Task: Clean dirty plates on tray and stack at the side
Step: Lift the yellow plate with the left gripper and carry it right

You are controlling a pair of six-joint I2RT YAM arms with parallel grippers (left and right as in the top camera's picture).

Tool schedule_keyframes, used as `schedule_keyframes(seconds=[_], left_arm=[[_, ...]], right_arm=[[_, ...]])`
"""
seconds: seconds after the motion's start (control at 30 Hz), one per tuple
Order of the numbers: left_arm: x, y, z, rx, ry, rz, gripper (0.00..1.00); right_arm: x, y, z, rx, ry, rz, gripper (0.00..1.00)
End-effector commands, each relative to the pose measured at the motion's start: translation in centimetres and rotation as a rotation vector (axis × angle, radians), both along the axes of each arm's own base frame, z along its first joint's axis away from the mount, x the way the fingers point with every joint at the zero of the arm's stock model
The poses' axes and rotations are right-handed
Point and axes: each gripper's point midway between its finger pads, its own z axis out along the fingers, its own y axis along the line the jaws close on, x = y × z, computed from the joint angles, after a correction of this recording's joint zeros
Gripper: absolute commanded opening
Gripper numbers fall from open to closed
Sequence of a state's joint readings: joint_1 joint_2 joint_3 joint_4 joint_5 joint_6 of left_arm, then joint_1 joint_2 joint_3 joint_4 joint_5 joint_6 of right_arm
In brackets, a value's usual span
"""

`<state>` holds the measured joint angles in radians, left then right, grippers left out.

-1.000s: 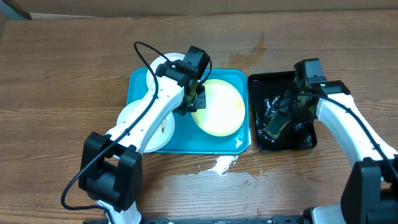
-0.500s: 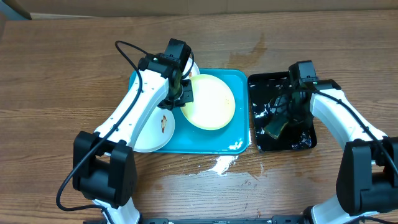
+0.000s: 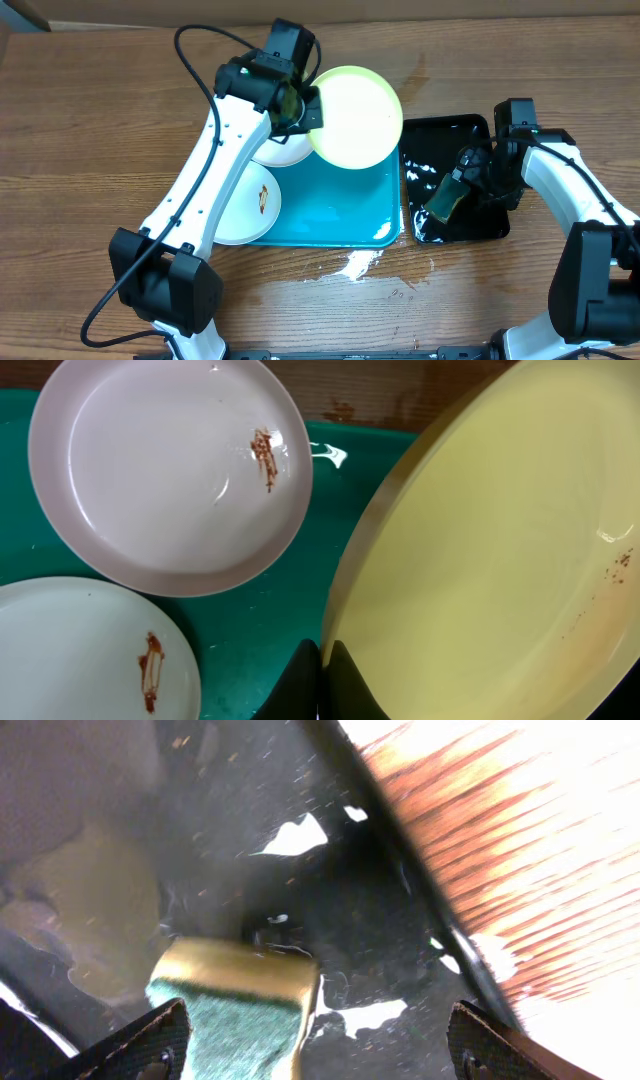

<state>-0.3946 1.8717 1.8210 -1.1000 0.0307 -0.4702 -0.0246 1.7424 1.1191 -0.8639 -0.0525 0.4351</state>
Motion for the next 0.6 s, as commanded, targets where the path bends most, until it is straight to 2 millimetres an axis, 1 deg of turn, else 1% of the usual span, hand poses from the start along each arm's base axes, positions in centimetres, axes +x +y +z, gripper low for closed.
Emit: schedule_keyframes(seconds=[0.0,0.1,0.23,0.37,0.4,0.47,0.57], left_arm=[[0.6,-2.2,2.7,-0.046,-0.098,-0.051,0.04],[1.3,-3.6,3.4,-0.068,-0.154,-0.069,0.04],[2.5,-5.0,3.9,-0.071,-0.223,-0.074,0.04],[3.7,-6.3,3.4,-0.076,-0.258,-0.084,0.04],[4.4,-6.9,2.9,-0.084,-0.273,-0.087,0.04],[5.2,-7.6,2.6,-0.092,-0.292,-0.094,0.04],[6.0,-8.8,2.3,-0.098,-0.328,-0.124,0.04]], right_arm=[[-0.6,1.7,0.0,0.088,0.022,0.037,0.84],[-1.2,1.7,-0.1,0.089,0.045,0.036,0.87],[-2.0,1.7,-0.1,0.090,0.077,0.034,0.91],[-2.6,1.6,-0.2,0.083,0.103,0.032,0.93],[-2.7,1.6,-0.2,0.084,0.107,0.032,0.94],[-2.8,1.6,-0.2,0.084,0.110,0.032,0.96],[-2.7,1.6,-0.2,0.084,0.109,0.032,0.98]])
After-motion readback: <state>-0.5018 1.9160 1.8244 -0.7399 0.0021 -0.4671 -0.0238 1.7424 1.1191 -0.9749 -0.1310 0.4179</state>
